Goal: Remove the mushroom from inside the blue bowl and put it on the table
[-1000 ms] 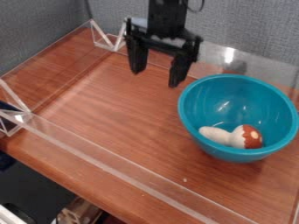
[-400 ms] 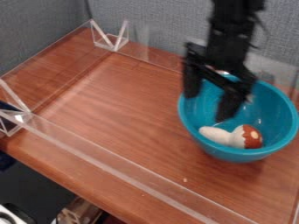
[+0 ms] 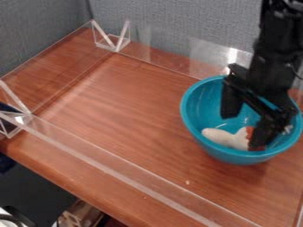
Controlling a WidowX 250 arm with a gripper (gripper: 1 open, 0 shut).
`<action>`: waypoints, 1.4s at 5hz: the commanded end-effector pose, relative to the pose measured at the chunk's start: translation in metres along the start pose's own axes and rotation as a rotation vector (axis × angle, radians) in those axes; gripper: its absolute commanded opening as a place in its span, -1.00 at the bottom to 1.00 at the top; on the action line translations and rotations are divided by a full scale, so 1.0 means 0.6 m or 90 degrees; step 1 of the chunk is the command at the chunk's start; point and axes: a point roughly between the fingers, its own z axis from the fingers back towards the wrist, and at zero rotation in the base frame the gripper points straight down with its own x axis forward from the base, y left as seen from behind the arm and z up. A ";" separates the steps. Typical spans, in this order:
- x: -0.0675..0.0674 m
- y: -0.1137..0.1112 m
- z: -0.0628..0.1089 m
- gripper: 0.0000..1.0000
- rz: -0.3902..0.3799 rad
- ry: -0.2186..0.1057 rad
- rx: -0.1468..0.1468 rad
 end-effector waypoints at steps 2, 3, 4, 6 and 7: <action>0.017 0.001 -0.014 -1.00 -0.022 -0.011 0.003; 0.021 0.004 -0.024 1.00 -0.020 -0.007 0.005; 0.024 0.006 -0.030 1.00 -0.018 -0.005 0.006; 0.045 0.020 -0.041 1.00 -0.011 -0.008 0.015; 0.062 0.040 -0.042 1.00 -0.005 -0.012 0.024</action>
